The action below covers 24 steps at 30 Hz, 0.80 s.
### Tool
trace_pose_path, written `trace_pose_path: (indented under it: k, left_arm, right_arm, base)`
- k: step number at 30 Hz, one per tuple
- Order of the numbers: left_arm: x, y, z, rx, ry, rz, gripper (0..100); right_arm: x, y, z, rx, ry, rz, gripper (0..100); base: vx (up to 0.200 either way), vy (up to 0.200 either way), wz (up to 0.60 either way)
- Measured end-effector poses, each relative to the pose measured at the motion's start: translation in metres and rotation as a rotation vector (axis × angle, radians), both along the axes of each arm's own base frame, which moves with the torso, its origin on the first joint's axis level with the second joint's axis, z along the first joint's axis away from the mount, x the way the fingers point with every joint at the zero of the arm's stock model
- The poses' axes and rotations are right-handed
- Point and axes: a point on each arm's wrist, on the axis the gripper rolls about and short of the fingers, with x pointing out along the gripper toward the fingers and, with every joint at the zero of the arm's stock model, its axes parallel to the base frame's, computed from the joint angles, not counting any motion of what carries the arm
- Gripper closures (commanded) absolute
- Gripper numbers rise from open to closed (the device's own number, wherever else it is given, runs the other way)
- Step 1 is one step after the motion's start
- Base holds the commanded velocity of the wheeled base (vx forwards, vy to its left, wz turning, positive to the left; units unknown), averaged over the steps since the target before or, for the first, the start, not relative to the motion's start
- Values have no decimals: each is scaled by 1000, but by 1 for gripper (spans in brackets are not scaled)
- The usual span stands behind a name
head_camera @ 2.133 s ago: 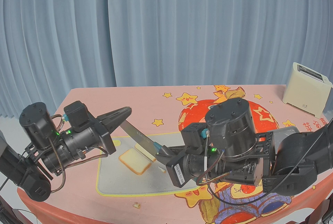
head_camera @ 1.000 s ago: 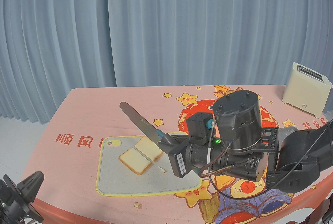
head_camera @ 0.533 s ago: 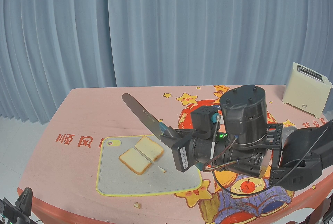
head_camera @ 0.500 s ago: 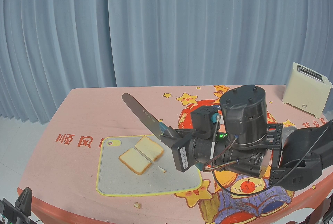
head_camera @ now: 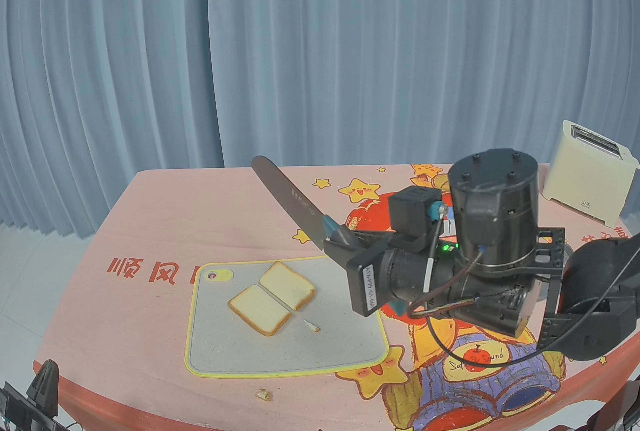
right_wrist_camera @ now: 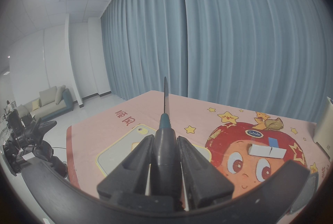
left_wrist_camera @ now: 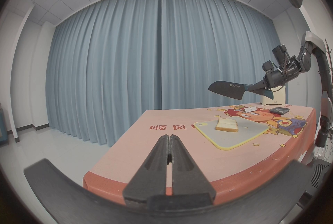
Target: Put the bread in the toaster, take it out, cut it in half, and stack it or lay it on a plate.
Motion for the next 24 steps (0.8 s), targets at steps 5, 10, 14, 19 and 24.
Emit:
trace_pose_path:
  k: [5,10,14,19,24]
  left_arm:
    - [0,0,0,0,-1,1,100]
    - [0,0,0,0,-1,0,100]
    - [0,0,0,0,-1,0,100]
    - [0,0,0,0,-1,0,100]
    - [0,0,0,0,-1,0,100]
  right_arm:
    - [-12,-20,-2,-12,13,-26,100]
    - [-19,-46,3,8,16,-69,100]
    - [-23,-55,11,29,-1,-82,100]
    - [-26,-63,10,26,-2,-95,100]
    - [-28,-66,12,31,-6,-95,100]
  base:
    - [0,0,0]
    - [0,0,0]
    - [0,0,0]
    - [0,0,0]
    - [0,0,0]
